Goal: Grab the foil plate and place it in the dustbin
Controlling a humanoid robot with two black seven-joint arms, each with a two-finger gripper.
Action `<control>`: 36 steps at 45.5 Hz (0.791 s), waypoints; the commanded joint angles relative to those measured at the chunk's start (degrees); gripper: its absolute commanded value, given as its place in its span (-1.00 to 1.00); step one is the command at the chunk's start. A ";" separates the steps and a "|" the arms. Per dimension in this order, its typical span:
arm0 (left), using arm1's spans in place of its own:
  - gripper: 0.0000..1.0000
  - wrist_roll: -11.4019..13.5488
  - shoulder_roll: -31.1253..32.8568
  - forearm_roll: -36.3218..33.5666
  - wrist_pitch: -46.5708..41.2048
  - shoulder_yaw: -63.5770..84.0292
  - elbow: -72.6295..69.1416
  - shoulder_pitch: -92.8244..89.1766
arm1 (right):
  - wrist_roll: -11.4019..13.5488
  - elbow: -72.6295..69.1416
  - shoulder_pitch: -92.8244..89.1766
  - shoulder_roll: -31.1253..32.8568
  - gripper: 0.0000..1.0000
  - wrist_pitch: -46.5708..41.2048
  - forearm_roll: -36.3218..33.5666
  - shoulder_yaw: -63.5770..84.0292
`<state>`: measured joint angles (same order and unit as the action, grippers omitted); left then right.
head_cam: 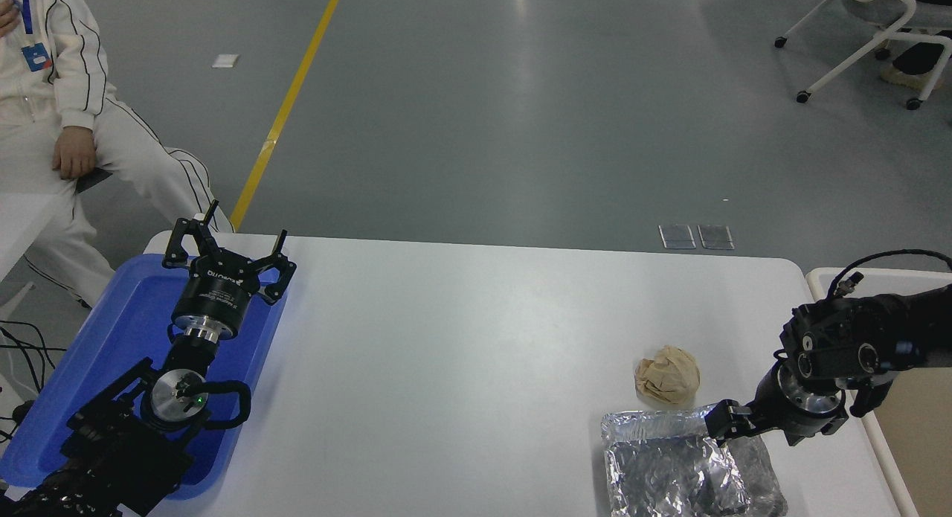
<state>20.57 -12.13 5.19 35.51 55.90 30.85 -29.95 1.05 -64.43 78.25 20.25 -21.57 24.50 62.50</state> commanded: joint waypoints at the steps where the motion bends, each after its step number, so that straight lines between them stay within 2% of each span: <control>1: 1.00 0.00 0.00 -0.01 0.00 0.00 0.00 -0.02 | 0.00 0.18 -1.35 -0.12 0.76 0.39 0.03 -0.09; 14: 1.00 0.00 0.00 0.08 0.00 0.09 0.00 -0.02 | 0.00 0.26 -2.22 -0.38 0.74 0.74 -0.06 -0.53; 22: 1.00 0.00 0.00 -0.01 0.00 0.00 0.00 0.06 | 0.00 2.11 -3.54 -0.38 0.55 1.00 -0.76 -0.62; 26: 1.00 0.00 0.00 -0.01 0.00 0.00 0.00 -0.02 | 0.09 2.20 -3.63 -0.30 0.26 0.92 -1.12 -0.62; 32: 1.00 0.00 0.00 -0.01 0.00 0.00 0.00 -0.02 | 0.09 2.11 -3.54 0.23 -0.53 0.12 -1.29 -0.53; 36: 1.00 0.08 0.00 -0.01 0.00 0.00 0.00 -0.02 | 0.09 1.67 -3.37 0.32 -0.63 -0.23 -1.64 -0.53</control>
<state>20.57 -12.13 5.20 35.51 55.90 30.85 -29.97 1.11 -62.64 75.02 20.19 -21.05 23.55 61.95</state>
